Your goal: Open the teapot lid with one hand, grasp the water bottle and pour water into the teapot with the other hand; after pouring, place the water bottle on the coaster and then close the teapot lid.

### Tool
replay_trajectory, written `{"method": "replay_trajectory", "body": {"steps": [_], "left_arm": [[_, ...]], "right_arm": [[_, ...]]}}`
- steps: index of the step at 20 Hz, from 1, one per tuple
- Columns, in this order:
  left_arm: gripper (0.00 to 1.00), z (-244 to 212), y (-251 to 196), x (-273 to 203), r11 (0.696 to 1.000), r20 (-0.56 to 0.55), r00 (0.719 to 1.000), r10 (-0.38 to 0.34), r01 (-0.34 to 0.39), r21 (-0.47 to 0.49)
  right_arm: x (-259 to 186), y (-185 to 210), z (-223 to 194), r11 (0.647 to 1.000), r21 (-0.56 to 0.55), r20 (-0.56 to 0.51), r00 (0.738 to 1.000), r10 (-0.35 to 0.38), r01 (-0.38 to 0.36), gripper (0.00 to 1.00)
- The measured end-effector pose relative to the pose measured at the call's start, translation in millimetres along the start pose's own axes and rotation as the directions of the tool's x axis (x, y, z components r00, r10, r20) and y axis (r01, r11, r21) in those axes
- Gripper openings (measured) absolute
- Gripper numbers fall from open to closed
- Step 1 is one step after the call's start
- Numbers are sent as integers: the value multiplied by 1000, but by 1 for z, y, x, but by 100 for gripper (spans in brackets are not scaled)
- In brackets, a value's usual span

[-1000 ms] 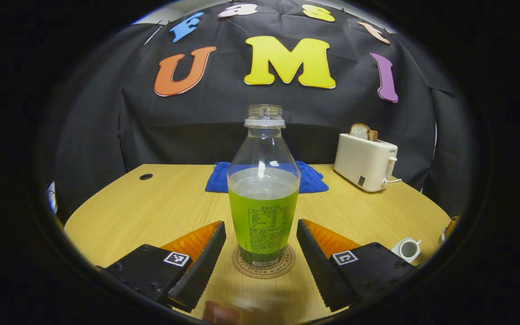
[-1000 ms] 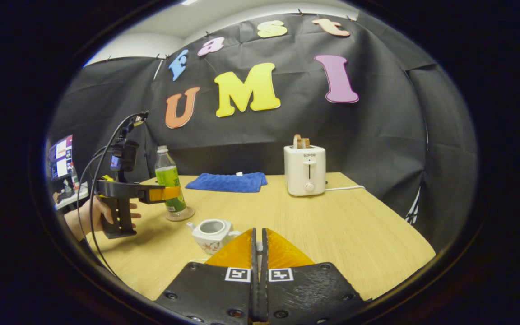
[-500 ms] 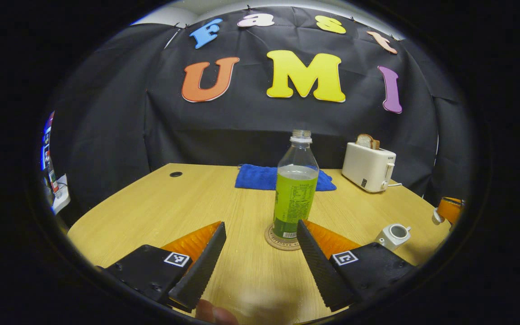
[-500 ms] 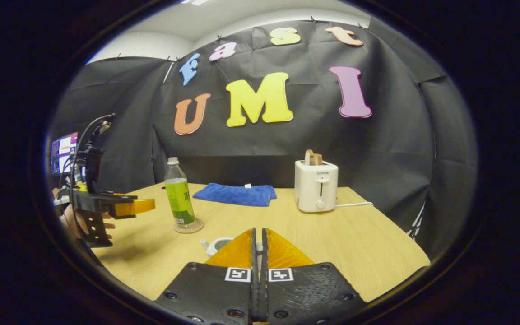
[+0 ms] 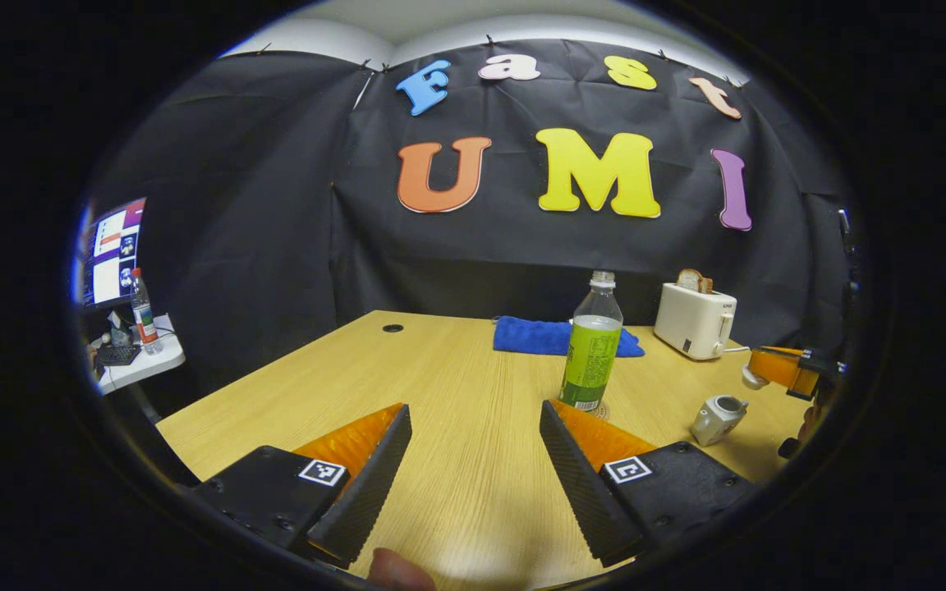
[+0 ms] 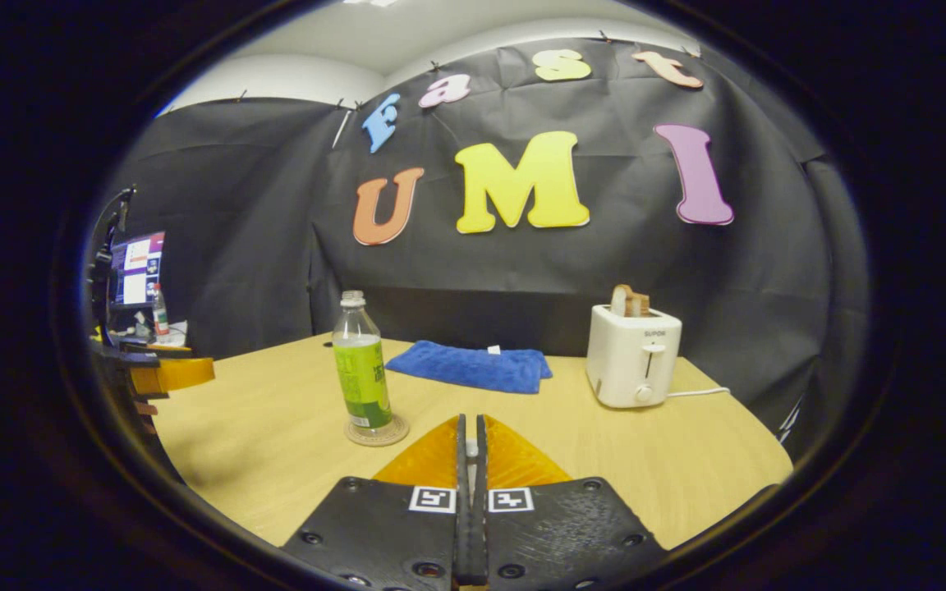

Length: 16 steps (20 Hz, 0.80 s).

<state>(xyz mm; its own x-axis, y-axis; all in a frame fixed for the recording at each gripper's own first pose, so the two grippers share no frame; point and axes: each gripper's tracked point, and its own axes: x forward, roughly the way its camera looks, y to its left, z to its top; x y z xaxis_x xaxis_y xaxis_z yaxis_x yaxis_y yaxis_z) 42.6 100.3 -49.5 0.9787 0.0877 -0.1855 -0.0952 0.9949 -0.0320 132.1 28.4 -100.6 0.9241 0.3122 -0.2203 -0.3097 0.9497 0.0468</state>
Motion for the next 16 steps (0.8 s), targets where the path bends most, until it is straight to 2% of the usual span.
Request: {"method": "replay_trajectory", "body": {"steps": [6, 16], "left_arm": [[98, 13, 24, -13, 998, 54, 997, 60, -61, 26], [98, 8, 13, -9, 999, 41, 998, 39, -40, 28]], "right_arm": [[19, 0, -21, 1000, -6, -5, 1000, 1, -1, 0], [21, -3, -33, 1000, 30, -18, 1000, 1, 0, 0]]}}
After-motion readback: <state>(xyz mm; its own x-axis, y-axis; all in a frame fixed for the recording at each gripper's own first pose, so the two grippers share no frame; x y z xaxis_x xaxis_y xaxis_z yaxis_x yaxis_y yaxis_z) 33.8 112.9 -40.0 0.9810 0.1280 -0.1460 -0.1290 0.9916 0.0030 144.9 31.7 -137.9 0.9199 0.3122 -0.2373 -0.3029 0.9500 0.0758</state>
